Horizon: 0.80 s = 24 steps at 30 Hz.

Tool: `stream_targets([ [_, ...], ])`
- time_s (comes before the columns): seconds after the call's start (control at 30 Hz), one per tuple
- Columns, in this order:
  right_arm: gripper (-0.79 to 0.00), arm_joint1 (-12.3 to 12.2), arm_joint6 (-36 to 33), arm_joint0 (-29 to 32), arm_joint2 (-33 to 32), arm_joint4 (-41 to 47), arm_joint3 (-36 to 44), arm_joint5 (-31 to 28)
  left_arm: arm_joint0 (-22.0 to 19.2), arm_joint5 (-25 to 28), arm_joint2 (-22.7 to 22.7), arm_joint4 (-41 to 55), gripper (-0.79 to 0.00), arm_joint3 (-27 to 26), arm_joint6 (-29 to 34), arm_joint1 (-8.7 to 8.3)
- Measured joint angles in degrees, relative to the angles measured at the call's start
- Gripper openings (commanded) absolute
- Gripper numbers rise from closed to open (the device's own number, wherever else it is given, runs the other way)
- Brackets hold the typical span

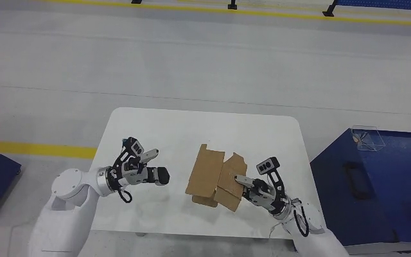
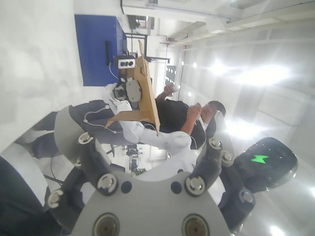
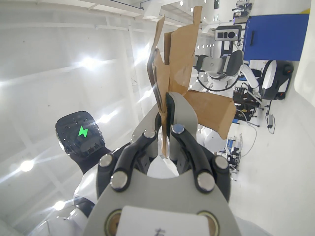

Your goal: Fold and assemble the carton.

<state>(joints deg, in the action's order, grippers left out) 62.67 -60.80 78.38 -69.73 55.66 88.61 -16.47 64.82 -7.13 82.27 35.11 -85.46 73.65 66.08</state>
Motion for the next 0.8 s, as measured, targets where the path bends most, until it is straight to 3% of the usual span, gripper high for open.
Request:
stream_targets([
  [0.1,-0.785,0.45,-1.00,-0.64,1.94,-0.85,-0.89,-0.39,0.48,-0.47,-1.87,-0.95,-0.006,-0.42,0.73,-0.04],
  [0.13,-0.785,0.59,-1.04,-0.87,2.53,-1.20,-1.20,-0.43,0.62,-0.48,-2.58,-1.32,-0.086,-0.63,0.97,-0.03],
  [0.17,-0.785,0.77,-0.98,-1.23,3.30,-1.82,-1.68,-0.39,0.83,-0.42,-3.48,-1.82,-0.234,-0.88,1.24,-0.03],
  [0.2,-0.785,0.92,-0.88,-1.49,3.89,-2.23,-2.04,-0.28,0.99,-0.46,-4.10,-2.07,-0.446,-1.04,1.41,-0.03],
  [0.23,-0.785,1.07,-0.81,-1.74,4.49,-2.39,-2.36,-0.15,1.12,-0.57,-4.66,-2.21,-0.526,-1.20,1.54,-0.03],
  [0.3,-0.785,1.42,-0.78,-2.25,5.71,-2.51,-3.07,-0.07,1.39,-0.71,-5.85,-2.73,-0.785,-1.58,1.55,-0.03],
  [0.7,-0.785,2.57,-0.11,-4.03,7.92,-3.11,-4.86,-0.33,1.84,0.83,-7.77,-3.52,-0.785,-1.93,0.09,-0.11],
  [0.73,-0.132,2.60,-0.10,-4.07,7.95,-3.09,-4.89,-0.28,1.84,0.83,-7.77,-3.52,-0.785,-1.93,0.09,-0.11],
  [0.77,0.000,2.61,-0.10,-4.08,7.96,-3.08,-4.91,-0.24,1.84,0.83,-7.77,-3.52,-0.785,-1.93,0.09,-0.11],
  [0.8,0.000,2.61,-0.10,-4.08,7.96,-3.07,-4.91,-0.24,1.84,0.83,-7.77,-3.52,-0.785,-1.93,0.09,-0.11],
])
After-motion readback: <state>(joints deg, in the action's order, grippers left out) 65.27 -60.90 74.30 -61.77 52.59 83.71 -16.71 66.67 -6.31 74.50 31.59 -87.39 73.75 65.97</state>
